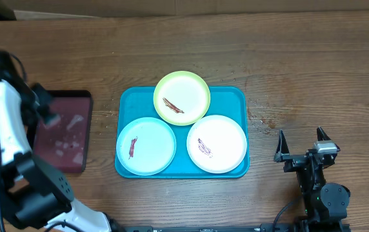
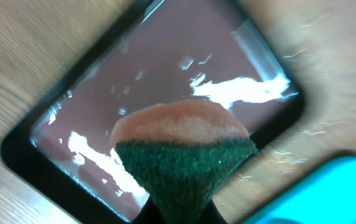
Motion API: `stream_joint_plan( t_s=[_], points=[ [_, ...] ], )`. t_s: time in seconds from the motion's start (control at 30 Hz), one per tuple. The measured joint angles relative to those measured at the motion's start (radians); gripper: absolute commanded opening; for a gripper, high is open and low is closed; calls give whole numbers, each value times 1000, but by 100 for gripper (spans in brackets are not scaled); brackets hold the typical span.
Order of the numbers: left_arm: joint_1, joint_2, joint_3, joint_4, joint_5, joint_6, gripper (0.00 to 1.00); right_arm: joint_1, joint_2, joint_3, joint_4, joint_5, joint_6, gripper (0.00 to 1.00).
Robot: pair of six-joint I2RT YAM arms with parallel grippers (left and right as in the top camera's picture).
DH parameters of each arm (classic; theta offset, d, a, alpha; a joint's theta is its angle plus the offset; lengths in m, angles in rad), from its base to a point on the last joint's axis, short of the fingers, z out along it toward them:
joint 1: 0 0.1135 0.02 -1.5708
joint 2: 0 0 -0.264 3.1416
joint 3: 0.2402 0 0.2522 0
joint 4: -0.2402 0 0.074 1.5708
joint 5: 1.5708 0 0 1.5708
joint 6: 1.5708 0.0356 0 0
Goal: Clean dirty plates on tray and stack at the side
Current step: 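Lift the sponge with the left gripper out of the dark tray, then carry the sponge to the light-blue-rimmed plate and release it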
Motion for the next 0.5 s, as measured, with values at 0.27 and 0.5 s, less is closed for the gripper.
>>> stream_joint_plan(
  t_s=[0.27,0.5],
  points=[
    [-45,-198,226,-267,252,2,4,0,0,0,0,0,0,100],
    [-244,-186,75,-323,305,3,4,0,0,0,0,0,-1,100]
  ],
)
